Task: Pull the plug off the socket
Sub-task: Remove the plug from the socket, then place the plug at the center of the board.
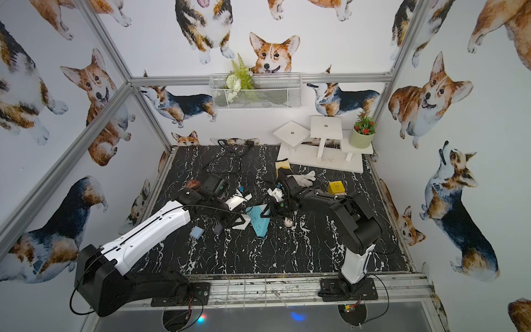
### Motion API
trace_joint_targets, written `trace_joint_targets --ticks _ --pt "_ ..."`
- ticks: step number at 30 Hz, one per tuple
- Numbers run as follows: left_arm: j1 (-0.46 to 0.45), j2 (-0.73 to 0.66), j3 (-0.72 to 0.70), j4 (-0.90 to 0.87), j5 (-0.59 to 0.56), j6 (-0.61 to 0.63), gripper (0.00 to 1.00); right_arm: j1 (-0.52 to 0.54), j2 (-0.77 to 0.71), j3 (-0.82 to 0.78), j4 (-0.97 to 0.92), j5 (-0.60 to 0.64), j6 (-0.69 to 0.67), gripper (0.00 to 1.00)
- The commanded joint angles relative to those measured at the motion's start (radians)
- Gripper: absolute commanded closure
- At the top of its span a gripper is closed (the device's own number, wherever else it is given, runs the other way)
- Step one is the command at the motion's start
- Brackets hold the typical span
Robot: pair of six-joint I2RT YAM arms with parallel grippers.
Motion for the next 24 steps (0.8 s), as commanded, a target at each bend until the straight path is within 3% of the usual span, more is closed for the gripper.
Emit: trace_joint_targets --ticks 1,5,20,24 --pt "0.024 -0.013 -0.027 0.005 0.145 -0.410 1.00 0.000 0.011 -0.008 -0.121 0.125 0.062 1.00" --pt "0.025 -0.071 -0.185 0.182 0.273 -0.558 1.00 0.000 0.014 -0.010 -0.123 0.126 0.060 1.00" --pt "0.024 0.052 -0.393 0.303 0.209 -0.643 1.00 0.006 0.046 0.037 -0.169 0.107 0.043 1.00" --pt "0.025 0.069 -0.412 0.298 0.205 -0.637 0.84 0.008 0.047 0.038 -0.159 0.108 0.055 0.94"
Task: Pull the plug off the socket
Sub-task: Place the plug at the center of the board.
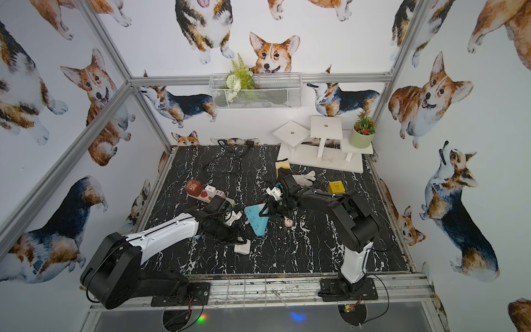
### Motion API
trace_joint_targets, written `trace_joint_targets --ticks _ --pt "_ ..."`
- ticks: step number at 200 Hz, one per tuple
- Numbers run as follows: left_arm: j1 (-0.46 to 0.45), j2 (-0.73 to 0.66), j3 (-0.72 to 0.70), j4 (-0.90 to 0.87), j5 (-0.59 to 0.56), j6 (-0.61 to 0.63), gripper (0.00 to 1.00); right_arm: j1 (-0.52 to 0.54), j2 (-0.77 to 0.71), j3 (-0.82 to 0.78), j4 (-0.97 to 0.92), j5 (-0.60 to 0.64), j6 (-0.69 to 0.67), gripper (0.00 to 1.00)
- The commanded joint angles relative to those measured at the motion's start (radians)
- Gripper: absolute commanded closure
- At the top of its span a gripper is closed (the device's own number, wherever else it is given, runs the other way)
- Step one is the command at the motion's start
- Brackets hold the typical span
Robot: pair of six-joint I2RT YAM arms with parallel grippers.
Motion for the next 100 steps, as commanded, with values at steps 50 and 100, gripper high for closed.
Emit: trace_joint_targets --ticks 50,100 --pt "0.001 0.006 -0.004 -0.053 -0.058 0.034 0.48 0.010 0.016 -0.005 -0.119 0.126 0.065 0.85" --pt "0.002 -0.046 0.061 -0.174 -0.159 0.074 0.30 0.017 0.020 -0.001 -0.113 0.124 0.079 0.76"
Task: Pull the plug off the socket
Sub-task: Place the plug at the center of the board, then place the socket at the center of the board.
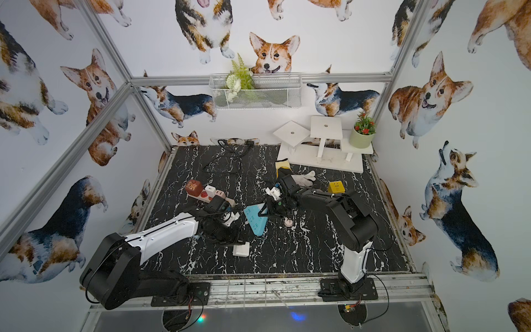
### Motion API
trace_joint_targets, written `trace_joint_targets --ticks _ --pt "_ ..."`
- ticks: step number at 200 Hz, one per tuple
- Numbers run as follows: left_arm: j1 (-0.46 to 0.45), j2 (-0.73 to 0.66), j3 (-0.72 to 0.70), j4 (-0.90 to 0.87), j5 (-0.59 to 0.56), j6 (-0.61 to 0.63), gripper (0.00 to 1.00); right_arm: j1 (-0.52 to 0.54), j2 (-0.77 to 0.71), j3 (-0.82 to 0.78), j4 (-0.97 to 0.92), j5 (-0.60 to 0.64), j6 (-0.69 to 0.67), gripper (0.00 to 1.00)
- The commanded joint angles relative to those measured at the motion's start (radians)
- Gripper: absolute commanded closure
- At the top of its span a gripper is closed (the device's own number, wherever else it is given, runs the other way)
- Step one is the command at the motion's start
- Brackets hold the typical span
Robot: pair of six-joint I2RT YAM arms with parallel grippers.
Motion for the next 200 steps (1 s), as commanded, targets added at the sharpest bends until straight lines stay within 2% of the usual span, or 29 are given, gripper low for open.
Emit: trace_joint_targets --ticks 1,22,53,104,111,121,140,159,164,183,200 --pt "0.002 -0.029 0.033 -0.087 -0.074 0.028 0.30 0.008 0.013 -0.005 -0.129 0.122 0.054 0.75" --pt "0.006 -0.083 0.076 -0.120 -0.130 0.024 0.28 0.012 0.011 -0.011 -0.120 0.127 0.072 0.62" --pt "0.029 -0.135 0.178 -0.157 -0.219 0.012 0.29 0.013 -0.005 -0.023 -0.105 0.137 0.104 0.51" --pt "0.043 -0.239 0.289 -0.133 -0.531 0.007 0.28 0.013 -0.056 -0.011 -0.154 0.168 0.121 0.38" --pt "0.044 -0.255 0.298 -0.127 -0.572 0.010 0.28 0.014 -0.067 -0.005 -0.176 0.172 0.116 0.38" --pt "0.051 -0.271 0.311 -0.126 -0.637 0.016 0.27 0.013 -0.093 0.003 -0.222 0.188 0.109 0.32" --pt "0.081 -0.280 0.336 -0.131 -0.703 0.028 0.26 0.012 -0.164 0.029 -0.341 0.257 0.079 0.29" --pt "0.132 -0.265 0.362 -0.133 -0.703 0.042 0.22 0.001 -0.246 0.072 -0.499 0.347 0.059 0.25" --pt "0.145 -0.259 0.368 -0.133 -0.693 0.048 0.18 -0.004 -0.268 0.085 -0.540 0.373 0.057 0.23" --pt "0.188 -0.217 0.407 -0.141 -0.638 0.055 0.01 -0.016 -0.358 0.148 -0.747 0.549 0.037 0.07" --pt "0.210 -0.154 0.463 -0.154 -0.573 0.062 0.00 -0.034 -0.432 0.221 -0.928 0.729 -0.003 0.00"
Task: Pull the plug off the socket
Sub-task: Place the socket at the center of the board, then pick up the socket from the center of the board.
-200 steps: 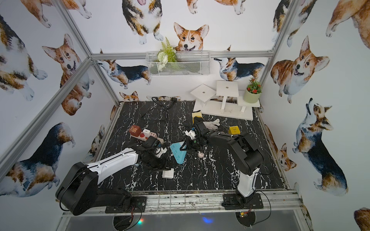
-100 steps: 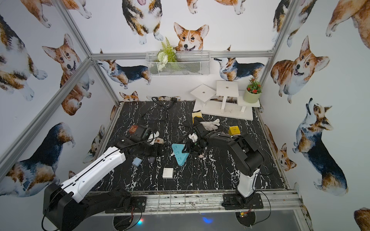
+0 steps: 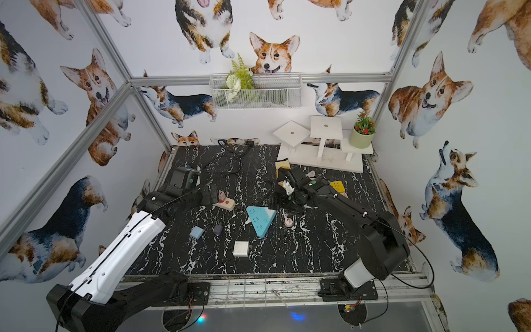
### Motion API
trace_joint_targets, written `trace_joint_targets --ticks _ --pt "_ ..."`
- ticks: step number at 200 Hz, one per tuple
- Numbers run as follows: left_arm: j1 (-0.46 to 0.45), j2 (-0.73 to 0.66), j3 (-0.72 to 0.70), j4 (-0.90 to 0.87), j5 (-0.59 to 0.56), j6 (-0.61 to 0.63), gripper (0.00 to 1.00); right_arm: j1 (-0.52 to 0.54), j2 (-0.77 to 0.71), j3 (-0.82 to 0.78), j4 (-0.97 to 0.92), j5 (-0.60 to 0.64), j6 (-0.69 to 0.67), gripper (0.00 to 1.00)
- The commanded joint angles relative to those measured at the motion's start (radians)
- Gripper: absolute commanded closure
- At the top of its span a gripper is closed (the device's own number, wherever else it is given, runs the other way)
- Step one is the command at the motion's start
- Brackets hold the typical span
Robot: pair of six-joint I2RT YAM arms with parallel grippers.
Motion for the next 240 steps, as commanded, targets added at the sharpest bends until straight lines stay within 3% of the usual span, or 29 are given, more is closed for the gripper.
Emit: trace_joint_targets --ticks 1,23,48,75,114,146,200,240 --pt "0.024 0.059 0.059 -0.010 0.076 0.024 0.00 -0.019 -0.078 0.077 -0.341 0.292 -0.066 0.00" --pt "0.024 0.131 0.113 0.027 0.114 -0.021 0.00 -0.074 -0.134 0.157 -0.514 0.451 -0.116 0.00" --pt "0.020 0.183 0.112 0.182 0.266 -0.120 0.05 -0.193 -0.152 0.174 -0.571 0.517 -0.205 0.00" --pt "-0.039 0.292 0.184 0.265 0.360 -0.208 0.13 -0.388 -0.116 0.178 -0.563 0.460 -0.327 0.01" --pt "-0.154 0.542 0.432 0.237 0.486 -0.107 0.19 -0.581 -0.057 0.174 -0.461 0.297 -0.435 0.03" --pt "-0.186 0.708 0.532 0.308 0.595 -0.105 0.26 -0.604 0.010 0.188 -0.397 0.204 -0.512 0.05" --pt "-0.178 0.830 0.534 0.448 0.644 -0.285 0.33 -0.608 0.178 0.237 -0.443 0.376 -0.562 0.05" --pt "-0.170 0.833 0.521 0.426 0.637 -0.260 0.34 -0.612 0.278 0.241 -0.380 0.386 -0.550 0.05"
